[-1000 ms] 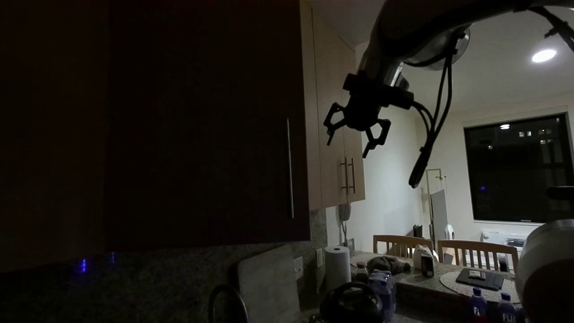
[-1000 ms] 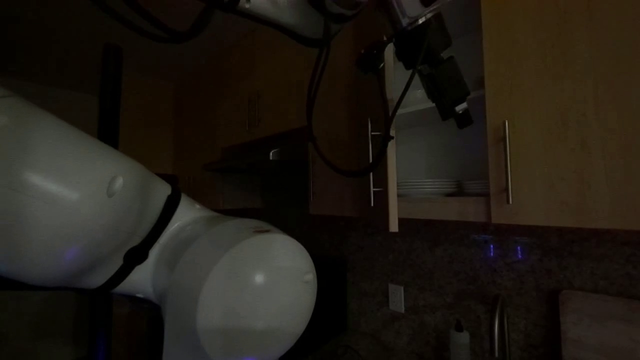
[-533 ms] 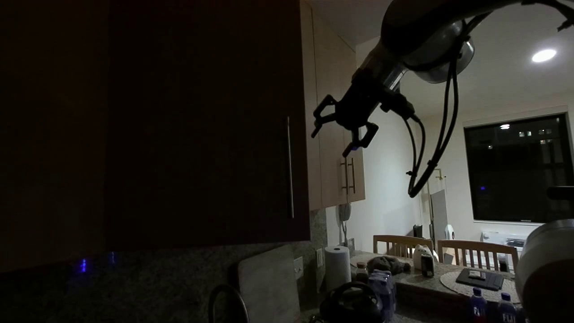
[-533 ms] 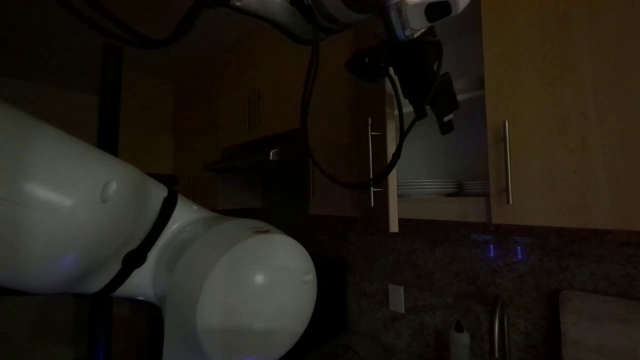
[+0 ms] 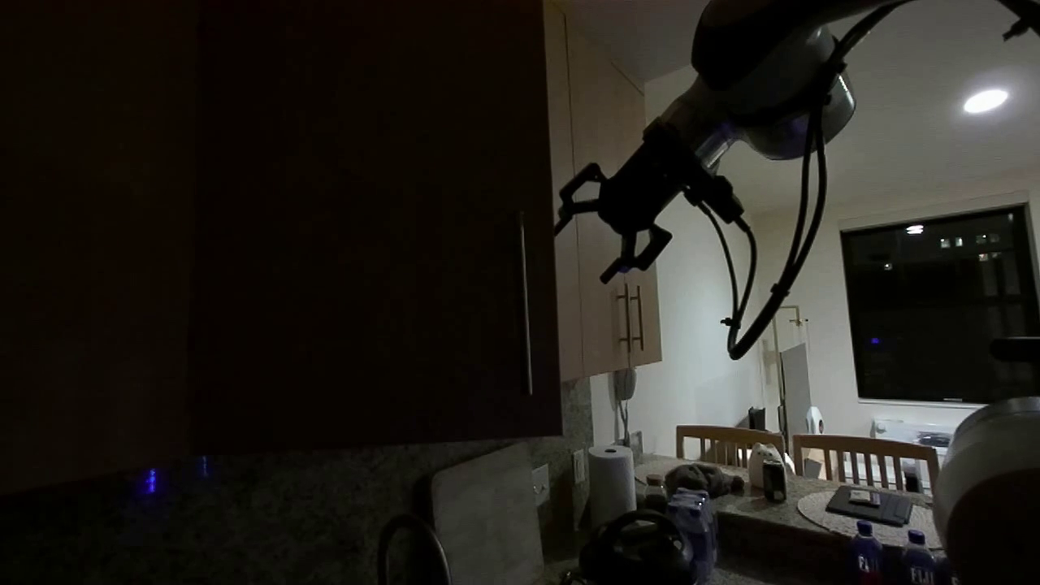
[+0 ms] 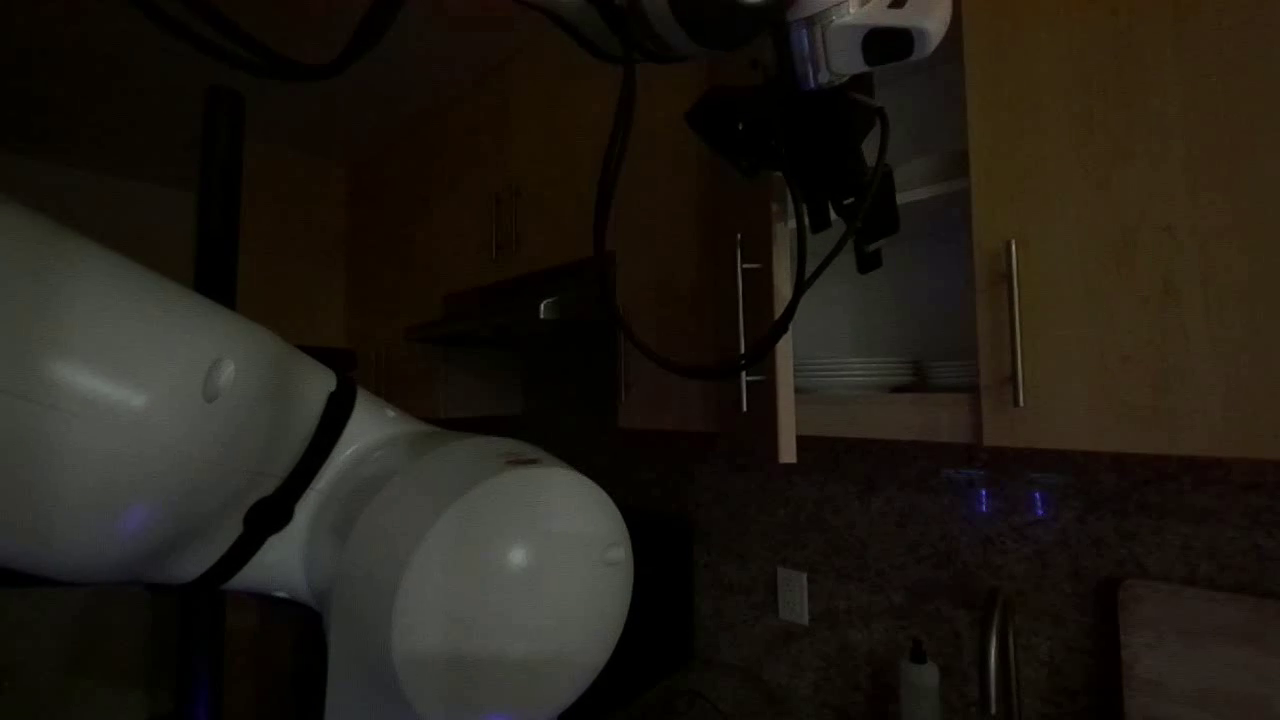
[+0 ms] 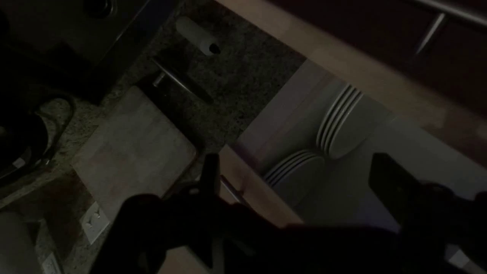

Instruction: Open the cabinet door on the right of the hood of the stove

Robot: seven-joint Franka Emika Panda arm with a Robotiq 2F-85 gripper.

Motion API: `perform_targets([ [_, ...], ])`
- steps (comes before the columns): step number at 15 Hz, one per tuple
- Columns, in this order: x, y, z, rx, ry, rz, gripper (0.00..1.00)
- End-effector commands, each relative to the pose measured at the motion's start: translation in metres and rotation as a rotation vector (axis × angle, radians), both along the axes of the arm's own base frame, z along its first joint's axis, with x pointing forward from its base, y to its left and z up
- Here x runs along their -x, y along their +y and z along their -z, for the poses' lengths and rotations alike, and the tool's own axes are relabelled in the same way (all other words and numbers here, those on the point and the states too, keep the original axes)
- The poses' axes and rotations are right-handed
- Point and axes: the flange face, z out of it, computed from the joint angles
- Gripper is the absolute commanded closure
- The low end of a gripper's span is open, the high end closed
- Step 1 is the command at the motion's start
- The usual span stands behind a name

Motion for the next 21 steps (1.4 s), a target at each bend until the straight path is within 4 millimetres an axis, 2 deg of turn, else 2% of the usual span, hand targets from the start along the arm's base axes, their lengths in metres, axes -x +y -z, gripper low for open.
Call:
perform_targets([
  [1, -0.013, 0.003, 0.004, -0.007, -0.014, -0.032, 0.0],
  [9, -0.017, 0.007, 0.012, -0.033, -0.015, -0.061, 0.0],
  [15, -0.02, 0.01, 0.025, -0.056, -0.032, -0.123, 0.0],
  [21, -0.008, 0.021, 0.033, -0.043, -0.092, -0.201, 0.0],
])
